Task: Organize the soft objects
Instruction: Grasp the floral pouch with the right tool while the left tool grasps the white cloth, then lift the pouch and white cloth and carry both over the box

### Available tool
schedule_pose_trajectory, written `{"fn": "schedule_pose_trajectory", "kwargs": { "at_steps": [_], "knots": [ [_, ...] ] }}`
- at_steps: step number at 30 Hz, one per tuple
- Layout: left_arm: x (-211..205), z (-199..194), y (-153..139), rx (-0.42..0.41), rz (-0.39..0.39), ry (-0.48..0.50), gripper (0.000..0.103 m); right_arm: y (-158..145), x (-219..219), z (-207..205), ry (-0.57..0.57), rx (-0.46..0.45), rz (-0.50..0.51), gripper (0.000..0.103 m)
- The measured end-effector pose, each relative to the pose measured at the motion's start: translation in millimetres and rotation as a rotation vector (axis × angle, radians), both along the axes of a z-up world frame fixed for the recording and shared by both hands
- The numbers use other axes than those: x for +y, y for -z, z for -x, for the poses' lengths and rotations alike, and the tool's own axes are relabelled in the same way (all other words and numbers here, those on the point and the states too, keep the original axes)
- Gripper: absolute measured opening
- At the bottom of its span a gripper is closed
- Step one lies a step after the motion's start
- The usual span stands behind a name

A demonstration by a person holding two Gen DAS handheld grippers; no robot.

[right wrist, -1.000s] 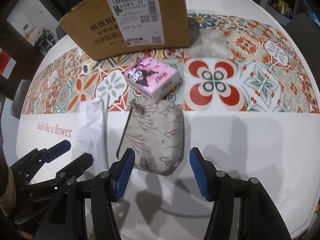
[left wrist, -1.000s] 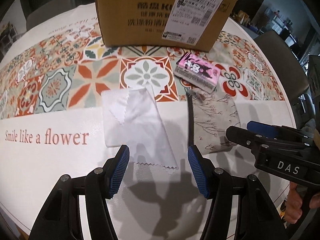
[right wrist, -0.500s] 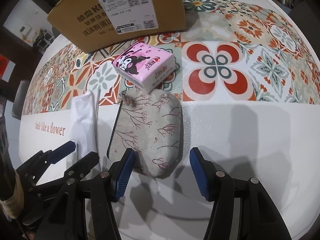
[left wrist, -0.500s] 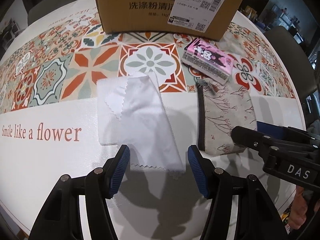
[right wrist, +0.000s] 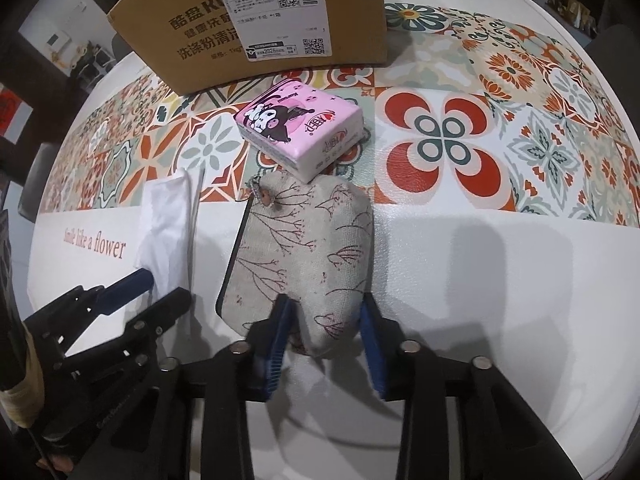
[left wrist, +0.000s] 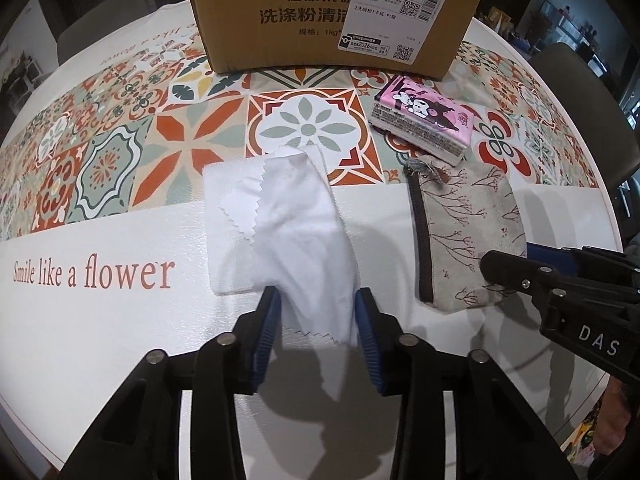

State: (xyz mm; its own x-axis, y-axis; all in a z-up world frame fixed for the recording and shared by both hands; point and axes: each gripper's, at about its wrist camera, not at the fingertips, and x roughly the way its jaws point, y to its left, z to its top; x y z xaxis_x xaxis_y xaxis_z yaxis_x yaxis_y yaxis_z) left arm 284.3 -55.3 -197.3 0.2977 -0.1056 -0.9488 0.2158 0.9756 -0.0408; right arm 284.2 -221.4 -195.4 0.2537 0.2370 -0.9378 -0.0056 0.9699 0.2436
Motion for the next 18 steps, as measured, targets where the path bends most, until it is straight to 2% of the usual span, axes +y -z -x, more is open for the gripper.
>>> {"fn": "schedule_pose_trajectory", "kwargs": {
  "at_steps": [4, 8, 18],
  "knots": [
    [2, 1, 0, -0.003, 0.007, -0.004, 0.023, -2, 4, 2, -0.009, -0.013, 0.010, 0.023],
    [4, 3, -1, 0.005, 0.037, 0.000, 0.007, -7, 7, 4, -0.015, -0.027, 0.002, 0.018],
    [8, 8, -29, -0.065, 0.119, 0.021, 0.006, -28, 12, 13, -0.026, -0.073, -0.035, 0.014]
  ]
}}
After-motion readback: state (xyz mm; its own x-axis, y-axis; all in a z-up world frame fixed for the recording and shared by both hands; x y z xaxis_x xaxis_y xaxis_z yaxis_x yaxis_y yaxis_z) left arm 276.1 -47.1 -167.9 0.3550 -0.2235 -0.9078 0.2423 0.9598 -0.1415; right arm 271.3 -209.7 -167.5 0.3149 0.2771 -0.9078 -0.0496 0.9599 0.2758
